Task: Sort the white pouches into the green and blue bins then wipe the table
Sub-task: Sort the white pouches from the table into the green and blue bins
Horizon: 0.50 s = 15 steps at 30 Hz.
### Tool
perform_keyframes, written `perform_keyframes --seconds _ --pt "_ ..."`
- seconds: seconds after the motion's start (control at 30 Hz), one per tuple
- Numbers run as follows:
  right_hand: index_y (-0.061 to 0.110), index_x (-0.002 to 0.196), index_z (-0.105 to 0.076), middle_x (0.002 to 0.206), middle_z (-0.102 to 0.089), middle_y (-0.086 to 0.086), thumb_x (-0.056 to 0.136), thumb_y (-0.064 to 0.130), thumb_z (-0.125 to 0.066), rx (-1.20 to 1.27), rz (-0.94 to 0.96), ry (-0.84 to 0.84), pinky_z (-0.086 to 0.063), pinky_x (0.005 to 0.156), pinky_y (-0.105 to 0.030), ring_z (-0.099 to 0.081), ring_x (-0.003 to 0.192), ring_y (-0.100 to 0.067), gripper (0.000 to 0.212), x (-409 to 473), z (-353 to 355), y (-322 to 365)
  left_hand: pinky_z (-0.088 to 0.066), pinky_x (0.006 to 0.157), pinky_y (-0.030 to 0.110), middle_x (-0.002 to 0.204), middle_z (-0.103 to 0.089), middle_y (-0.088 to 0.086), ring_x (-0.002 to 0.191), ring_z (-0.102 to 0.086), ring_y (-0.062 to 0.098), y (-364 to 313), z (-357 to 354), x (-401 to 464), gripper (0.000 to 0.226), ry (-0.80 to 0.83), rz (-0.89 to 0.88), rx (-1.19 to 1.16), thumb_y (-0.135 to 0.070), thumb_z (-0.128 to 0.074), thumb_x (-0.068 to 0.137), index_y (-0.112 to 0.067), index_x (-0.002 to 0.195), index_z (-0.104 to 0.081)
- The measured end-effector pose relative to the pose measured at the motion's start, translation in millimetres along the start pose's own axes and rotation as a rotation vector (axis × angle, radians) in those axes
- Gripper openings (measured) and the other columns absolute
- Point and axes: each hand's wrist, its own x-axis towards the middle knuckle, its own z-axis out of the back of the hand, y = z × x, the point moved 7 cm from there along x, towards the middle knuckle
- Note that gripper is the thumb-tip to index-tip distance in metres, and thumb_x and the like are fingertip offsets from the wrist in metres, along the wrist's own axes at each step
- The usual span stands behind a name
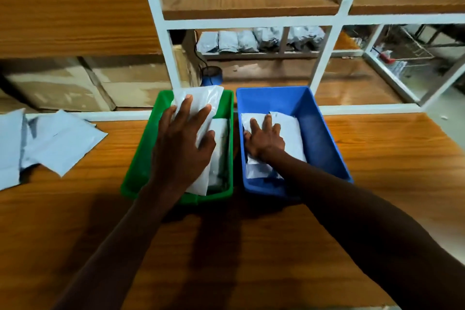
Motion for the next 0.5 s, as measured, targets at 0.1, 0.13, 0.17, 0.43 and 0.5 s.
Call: perform_keyframes --seconds 0.1,0.13,0.17,0.43,0.5 --pt "0.033 0.157 -0.013 0.167 0.012 -0.010 0.101 0.058 -0.019 -0.045 -0.041 0.099 -0.019 0.117 -0.056 -0.001 0.151 -0.042 0.061 7 -21 -8 -0.028 0.114 0.046 0.158 -0.035 0.005 0.139 -0.035 0.039 9 1 4 0.052 0.000 -0.010 -0.004 -0.041 -0.050 0.091 -0.028 0.141 -0.052" --pt "0.033 0.158 -0.008 0.167 0.015 -0.010 0.102 0.057 -0.016 -0.073 -0.047 0.130 -0.013 0.119 -0.057 0.003 0.152 -0.042 0.062 7 -26 -8 -0.027 0.115 0.045 0.158 -0.035 0.006 0.139 -0.034 0.038 13 -1 7 0.053 0.005 -0.020 -0.003 -0.041 -0.051 0.091 -0.027 0.142 -0.052" --pt "0.033 0.159 -0.001 0.166 0.019 -0.010 0.102 0.056 -0.014 -0.101 -0.053 0.161 -0.008 0.120 -0.057 0.007 0.152 -0.042 0.063 6 -31 -7 -0.026 0.116 0.044 0.158 -0.034 0.006 0.140 -0.034 0.038 17 -4 10 0.053 0.013 -0.026 -0.005 -0.041 -0.051 0.091 -0.027 0.142 -0.052" --pt "0.038 0.158 0.008 0.165 0.023 -0.004 0.103 0.057 -0.015 0.031 -0.062 0.243 0.001 0.119 -0.061 0.014 0.152 -0.038 0.063 -1 -9 -1 -0.034 0.109 0.049 0.156 -0.038 0.005 0.136 -0.035 0.040 1 -32 27 0.052 0.037 -0.056 -0.072 -0.040 -0.051 0.088 -0.028 0.139 -0.054" --pt "0.041 0.157 0.008 0.166 0.023 -0.001 0.102 0.060 -0.015 0.071 -0.041 0.188 -0.001 0.119 -0.061 0.012 0.153 -0.034 0.063 -10 12 -5 -0.038 0.107 0.050 0.156 -0.038 0.003 0.137 -0.035 0.039 -16 -40 32 0.053 0.053 -0.071 -0.070 -0.042 -0.049 0.088 -0.030 0.139 -0.053"
